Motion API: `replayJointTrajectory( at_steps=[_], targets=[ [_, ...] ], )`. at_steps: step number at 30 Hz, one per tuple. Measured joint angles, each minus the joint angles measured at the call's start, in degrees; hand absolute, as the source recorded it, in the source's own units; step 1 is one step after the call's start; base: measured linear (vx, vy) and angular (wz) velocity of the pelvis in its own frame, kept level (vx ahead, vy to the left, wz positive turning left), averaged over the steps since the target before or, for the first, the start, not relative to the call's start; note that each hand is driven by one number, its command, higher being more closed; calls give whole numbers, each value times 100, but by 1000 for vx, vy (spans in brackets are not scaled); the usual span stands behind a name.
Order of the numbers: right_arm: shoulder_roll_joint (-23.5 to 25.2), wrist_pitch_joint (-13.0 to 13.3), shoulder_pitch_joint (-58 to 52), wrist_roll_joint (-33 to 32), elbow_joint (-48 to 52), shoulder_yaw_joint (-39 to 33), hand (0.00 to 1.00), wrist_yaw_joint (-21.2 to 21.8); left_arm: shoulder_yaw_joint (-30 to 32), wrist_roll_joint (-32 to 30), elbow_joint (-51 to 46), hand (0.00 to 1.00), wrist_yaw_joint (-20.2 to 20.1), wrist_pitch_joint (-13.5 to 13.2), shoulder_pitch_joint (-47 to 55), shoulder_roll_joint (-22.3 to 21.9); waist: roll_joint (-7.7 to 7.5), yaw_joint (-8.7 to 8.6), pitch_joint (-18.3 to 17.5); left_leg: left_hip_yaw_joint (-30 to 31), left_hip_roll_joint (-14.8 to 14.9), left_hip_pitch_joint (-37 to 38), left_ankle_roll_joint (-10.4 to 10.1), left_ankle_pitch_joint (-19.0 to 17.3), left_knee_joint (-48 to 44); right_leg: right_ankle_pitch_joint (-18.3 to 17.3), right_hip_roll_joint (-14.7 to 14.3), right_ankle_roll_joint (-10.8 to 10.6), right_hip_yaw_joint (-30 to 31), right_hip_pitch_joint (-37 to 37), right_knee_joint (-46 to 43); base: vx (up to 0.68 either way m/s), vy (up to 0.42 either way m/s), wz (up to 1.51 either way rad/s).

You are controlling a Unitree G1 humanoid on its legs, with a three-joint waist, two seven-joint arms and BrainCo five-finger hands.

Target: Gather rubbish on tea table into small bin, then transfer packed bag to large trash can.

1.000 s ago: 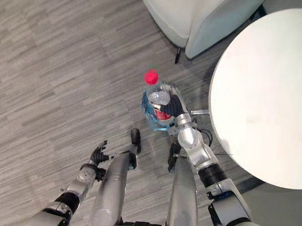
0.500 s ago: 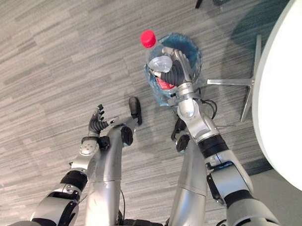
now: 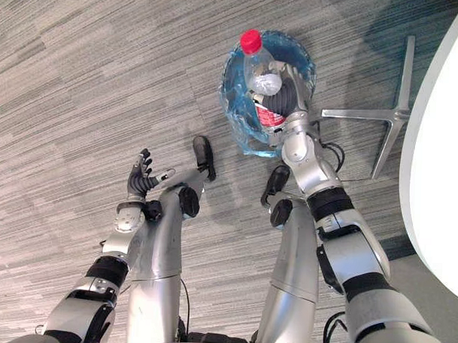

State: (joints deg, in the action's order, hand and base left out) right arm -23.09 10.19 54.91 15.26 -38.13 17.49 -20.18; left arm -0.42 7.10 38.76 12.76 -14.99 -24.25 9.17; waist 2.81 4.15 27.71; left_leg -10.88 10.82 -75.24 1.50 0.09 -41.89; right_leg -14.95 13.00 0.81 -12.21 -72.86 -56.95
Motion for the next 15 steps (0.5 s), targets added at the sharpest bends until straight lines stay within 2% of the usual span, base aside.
replayJointTrajectory(
  at_steps=[3, 4, 15],
  targets=[
    [-4, -8, 84, -1, -150, 0, 100, -55, -2, 1, -8, 0, 0, 0, 2, 10, 0, -7, -1, 23, 0, 1, -43, 27, 38, -12, -2, 15, -25, -1, -3, -32, -13, 2],
    [-25, -18, 111, -1, -178, -6, 0, -93, -3, 1, -12, 0, 0, -1, 2, 9, 0, -6, -1, 24, -2, 2, -59, 44, 72, -11, -2, 15, -35, -7, 4, -48, -14, 5],
    [-77, -33, 213, -171, -166, -142, 0, -112, -83, 2, -18, 0, -3, -1, 50, -2, -2, 4, -12, -4, -7, 94, -88, 248, 370, 17, -26, 59, -70, -13, 91, -48, -14, 2]
  ],
)
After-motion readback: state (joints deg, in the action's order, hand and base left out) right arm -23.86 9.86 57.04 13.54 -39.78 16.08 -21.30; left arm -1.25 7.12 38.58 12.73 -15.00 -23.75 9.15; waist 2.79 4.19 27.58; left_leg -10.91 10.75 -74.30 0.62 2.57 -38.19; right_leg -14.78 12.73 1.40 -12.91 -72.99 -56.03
